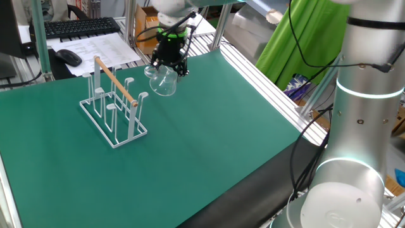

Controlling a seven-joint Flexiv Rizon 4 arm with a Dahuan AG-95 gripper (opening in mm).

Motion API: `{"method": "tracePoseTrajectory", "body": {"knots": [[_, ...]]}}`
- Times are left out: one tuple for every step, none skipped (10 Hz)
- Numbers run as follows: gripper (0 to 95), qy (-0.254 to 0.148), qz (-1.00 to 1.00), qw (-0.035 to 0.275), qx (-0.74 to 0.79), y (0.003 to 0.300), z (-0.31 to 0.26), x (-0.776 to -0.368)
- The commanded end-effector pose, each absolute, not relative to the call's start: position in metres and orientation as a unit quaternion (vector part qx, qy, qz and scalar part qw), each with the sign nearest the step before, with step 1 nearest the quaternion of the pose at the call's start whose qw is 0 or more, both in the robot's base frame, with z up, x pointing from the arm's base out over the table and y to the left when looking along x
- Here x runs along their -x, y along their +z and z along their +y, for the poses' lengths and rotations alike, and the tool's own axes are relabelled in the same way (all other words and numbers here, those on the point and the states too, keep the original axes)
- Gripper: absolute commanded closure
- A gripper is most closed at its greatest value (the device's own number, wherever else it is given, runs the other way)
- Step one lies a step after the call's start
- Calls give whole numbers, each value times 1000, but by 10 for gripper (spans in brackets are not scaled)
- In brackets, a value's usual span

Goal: Put the cup on the cup rack

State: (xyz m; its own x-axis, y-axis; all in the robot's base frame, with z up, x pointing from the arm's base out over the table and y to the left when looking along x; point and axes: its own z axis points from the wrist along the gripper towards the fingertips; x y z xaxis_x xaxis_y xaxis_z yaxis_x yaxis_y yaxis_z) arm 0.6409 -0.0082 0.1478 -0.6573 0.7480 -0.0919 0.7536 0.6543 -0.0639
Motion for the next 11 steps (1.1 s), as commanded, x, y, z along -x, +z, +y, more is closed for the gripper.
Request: {"method": "tracePoseTrajectory", "body": {"knots": [[950, -55, 909, 42, -410, 151, -4, -634], [950, -57, 910, 52, -406, 151, -3, -633], [950, -59, 909, 71, -406, 152, -1, -631], [950, -63, 909, 80, -404, 152, -1, -631], [950, -65, 909, 81, -403, 152, -1, -631], [950, -65, 907, 74, -409, 153, 0, -630], [950, -62, 904, 71, -416, 154, 2, -628], [950, -63, 902, 68, -421, 154, 5, -624], [950, -62, 900, 68, -426, 153, 7, -622], [950, -55, 896, 68, -435, 152, 9, -620], [950, -55, 895, 73, -436, 151, 11, -618]]}}
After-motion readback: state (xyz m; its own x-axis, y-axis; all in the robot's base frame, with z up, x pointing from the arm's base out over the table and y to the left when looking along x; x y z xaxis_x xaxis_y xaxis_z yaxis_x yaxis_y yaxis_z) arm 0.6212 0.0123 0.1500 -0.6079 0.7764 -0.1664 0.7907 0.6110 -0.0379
